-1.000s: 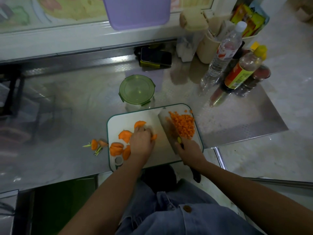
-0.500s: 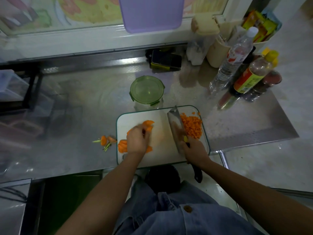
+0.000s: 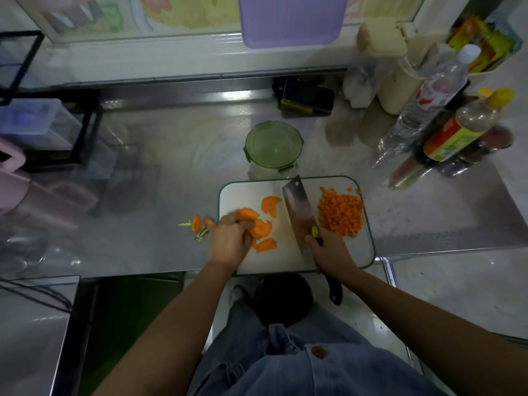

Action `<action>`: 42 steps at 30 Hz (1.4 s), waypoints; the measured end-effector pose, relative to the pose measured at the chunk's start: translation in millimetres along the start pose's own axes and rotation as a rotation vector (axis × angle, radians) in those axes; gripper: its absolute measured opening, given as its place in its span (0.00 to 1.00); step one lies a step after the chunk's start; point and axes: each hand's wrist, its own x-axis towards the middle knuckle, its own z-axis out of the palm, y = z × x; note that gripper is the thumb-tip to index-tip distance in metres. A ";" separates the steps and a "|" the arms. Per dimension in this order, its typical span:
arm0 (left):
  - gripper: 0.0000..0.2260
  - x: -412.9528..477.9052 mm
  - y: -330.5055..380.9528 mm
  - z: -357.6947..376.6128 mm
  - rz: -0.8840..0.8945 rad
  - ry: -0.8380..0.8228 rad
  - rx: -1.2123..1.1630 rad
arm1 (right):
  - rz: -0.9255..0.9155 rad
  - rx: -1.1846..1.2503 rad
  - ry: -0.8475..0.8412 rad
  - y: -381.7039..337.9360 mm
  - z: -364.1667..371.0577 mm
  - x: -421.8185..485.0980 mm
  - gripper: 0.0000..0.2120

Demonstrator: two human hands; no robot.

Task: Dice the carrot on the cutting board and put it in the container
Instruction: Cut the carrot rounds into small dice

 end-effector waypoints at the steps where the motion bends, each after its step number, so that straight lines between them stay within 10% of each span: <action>1: 0.13 -1.5 0.0 1.4 0.012 0.030 0.006 | 0.003 0.000 -0.003 -0.6 1.1 0.3 0.16; 7: 0.11 -3.6 13.4 10.5 0.308 -0.031 0.182 | 0.016 -0.010 -0.020 2.0 3.5 0.0 0.14; 15: 0.08 1.1 25.8 14.6 0.255 -0.019 0.253 | 0.031 -0.028 -0.041 2.1 -1.0 -4.3 0.13; 28: 0.06 17.1 67.8 25.5 -0.376 -0.186 -0.641 | 0.033 -0.037 0.020 0.1 -19.4 -10.9 0.14; 42: 0.08 2.8 31.3 11.1 -0.155 0.057 -0.109 | 0.026 -0.046 -0.015 -0.6 -12.4 -4.6 0.15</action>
